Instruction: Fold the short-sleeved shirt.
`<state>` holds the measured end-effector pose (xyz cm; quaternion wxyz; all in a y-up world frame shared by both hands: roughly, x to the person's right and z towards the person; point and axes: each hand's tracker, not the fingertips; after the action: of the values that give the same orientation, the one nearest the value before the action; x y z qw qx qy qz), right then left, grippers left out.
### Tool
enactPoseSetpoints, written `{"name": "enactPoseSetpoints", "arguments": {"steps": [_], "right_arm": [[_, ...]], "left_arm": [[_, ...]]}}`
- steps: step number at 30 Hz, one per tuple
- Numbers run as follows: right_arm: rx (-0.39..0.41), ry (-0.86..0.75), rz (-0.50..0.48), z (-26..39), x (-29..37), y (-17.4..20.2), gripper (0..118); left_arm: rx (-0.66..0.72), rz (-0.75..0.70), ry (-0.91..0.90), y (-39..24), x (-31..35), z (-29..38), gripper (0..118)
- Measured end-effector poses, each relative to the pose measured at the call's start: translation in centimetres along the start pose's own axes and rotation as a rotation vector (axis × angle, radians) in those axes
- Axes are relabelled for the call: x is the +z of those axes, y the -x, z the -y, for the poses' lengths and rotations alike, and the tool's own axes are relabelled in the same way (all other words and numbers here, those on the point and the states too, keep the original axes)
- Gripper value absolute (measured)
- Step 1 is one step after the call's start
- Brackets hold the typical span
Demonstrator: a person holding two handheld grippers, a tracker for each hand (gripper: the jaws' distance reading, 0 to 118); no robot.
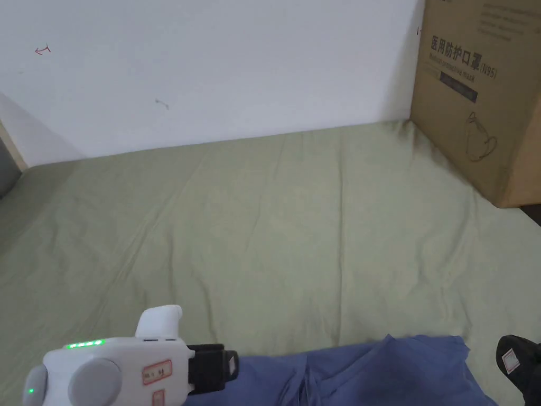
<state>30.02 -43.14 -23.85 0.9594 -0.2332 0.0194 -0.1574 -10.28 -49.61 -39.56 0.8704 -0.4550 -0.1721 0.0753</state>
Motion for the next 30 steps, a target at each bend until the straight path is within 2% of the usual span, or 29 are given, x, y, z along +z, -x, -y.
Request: {"name": "enactPoseSetpoints", "arguments": {"steps": [1, 6, 9, 11, 12, 15, 16, 17, 20, 22, 25, 26, 27, 28, 29, 30], "right_arm": [[-0.001, 0.005, -0.001, 0.1, -0.1, 0.2, 0], [0.000, 0.018, -0.033, 0.5, -0.4, 0.5, 0], [0.003, 0.034, -0.015, 0.7, -0.9, 0.3, 0], [-0.008, 0.043, -0.011, 0.6, -0.9, 0.1, 0], [-0.015, 0.042, -0.014, 0.6, -0.9, 0.0, 0], [-0.016, 0.039, -0.015, 0.5, -0.7, 0.1, 0], [-0.014, 0.039, -0.015, 0.5, -0.7, 0.1, 0], [-0.012, 0.040, -0.016, 0.5, -0.7, 0.1, 0], [-0.008, 0.037, -0.020, 0.4, -0.3, 0.3, 0], [-0.005, 0.033, -0.025, 0.4, -0.1, 0.5, 0], [0.005, 0.041, -0.027, 0.3, -0.1, 0.8, 0], [0.009, 0.046, -0.029, 0.3, -0.1, 0.9, 0], [0.015, 0.052, -0.032, 0.3, -0.2, 1.1, 0], [0.020, 0.056, -0.036, 0.4, -0.3, 1.3, 0], [0.027, 0.061, -0.040, 0.5, -0.5, 1.6, 0], [0.037, 0.068, -0.043, 0.5, -0.7, 1.9, 0]], "left_arm": [[-0.025, -0.010, 0.035, -0.5, -0.8, 0.4, 0], [-0.156, 0.067, 0.175, -4.6, -8.0, 2.2, 0], [-0.222, 0.103, 0.336, -8.2, -11.7, 2.8, 0], [-0.249, 0.105, 0.273, -9.7, -10.8, 2.4, 0], [-0.193, 0.199, 0.261, -10.0, -10.2, 1.8, 0], [0.046, 0.662, 0.295, -9.5, -7.9, 0.9, 1], [0.087, 0.754, 0.285, -9.4, -7.1, 0.8, 1], [0.093, 0.787, 0.245, -9.2, -5.8, 0.4, 1], [0.108, 0.728, 0.088, -6.0, -2.2, -1.3, 1], [0.188, 0.751, 0.060, -2.0, -0.4, -2.0, 1], [0.257, 0.666, 0.034, 5.2, 1.0, -1.8, 2], [0.279, 0.644, 0.025, 7.2, 1.3, -1.4, 7], [0.313, 0.634, 0.012, 9.1, 1.5, -0.7, 22], [0.360, 0.607, -0.002, 11.0, 1.4, 0.3, 59], [0.394, 0.588, 0.002, 12.4, 1.1, 1.1, 90], [0.422, 0.595, 0.010, 13.6, 0.5, 2.0, 115]]}}
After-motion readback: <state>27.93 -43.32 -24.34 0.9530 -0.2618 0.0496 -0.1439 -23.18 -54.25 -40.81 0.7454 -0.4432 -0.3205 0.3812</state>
